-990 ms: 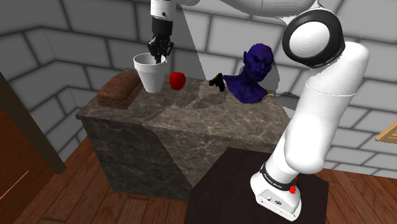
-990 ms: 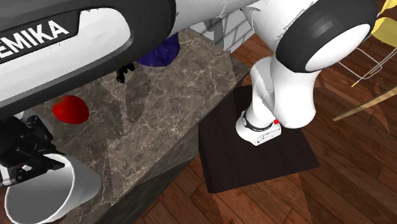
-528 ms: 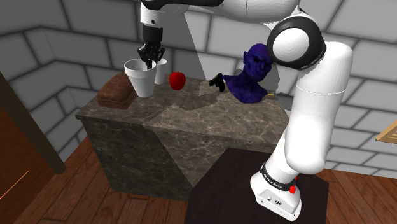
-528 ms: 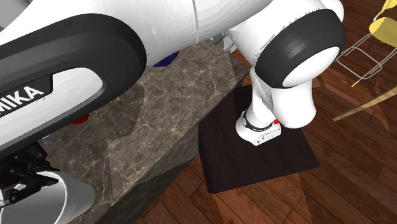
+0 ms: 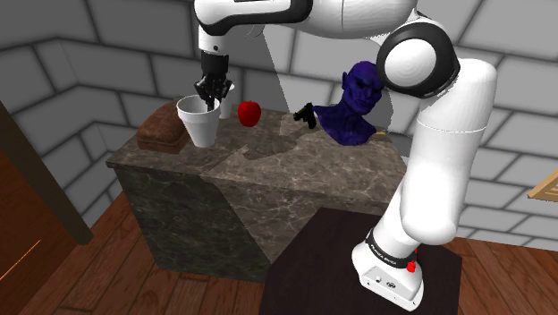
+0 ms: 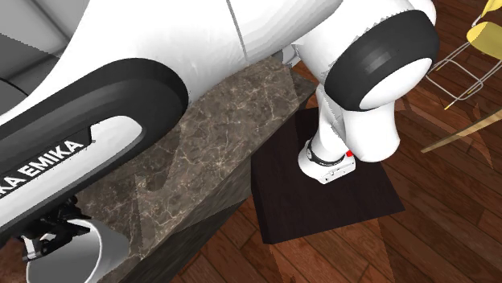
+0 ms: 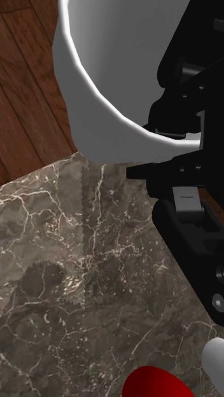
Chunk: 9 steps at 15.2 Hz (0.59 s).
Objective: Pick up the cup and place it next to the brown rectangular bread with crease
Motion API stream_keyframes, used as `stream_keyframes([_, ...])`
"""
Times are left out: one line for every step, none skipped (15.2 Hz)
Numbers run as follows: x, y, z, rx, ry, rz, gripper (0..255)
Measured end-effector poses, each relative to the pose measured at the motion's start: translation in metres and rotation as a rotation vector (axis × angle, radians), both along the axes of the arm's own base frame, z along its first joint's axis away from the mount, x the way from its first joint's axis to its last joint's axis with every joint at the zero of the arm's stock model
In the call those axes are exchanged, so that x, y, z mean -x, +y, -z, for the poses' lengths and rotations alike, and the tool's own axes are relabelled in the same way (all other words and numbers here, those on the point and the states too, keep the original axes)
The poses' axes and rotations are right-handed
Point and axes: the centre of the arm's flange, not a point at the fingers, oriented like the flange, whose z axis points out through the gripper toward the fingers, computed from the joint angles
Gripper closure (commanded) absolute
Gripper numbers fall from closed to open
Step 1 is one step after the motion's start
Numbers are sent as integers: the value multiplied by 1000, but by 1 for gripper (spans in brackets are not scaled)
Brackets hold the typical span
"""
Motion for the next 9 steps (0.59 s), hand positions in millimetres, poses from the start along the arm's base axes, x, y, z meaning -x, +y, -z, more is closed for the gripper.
stream_keyframes([1, 0, 6, 0, 0, 0, 255])
stream_keyframes([1, 0, 11, 0, 0, 0, 255])
stream_keyframes([2, 0, 17, 0, 0, 0, 255])
stream_keyframes([1, 0, 22, 0, 0, 0, 255])
stream_keyframes([0, -1, 27, 0, 0, 0, 255])
stream_keyframes([0, -1, 33, 0, 0, 0, 255])
stream_keyframes([1, -1, 38, 0, 0, 0, 255])
stream_keyframes([1, -1, 43, 0, 0, 0, 255])
stream_keyframes([0, 0, 48, 0, 0, 0, 255])
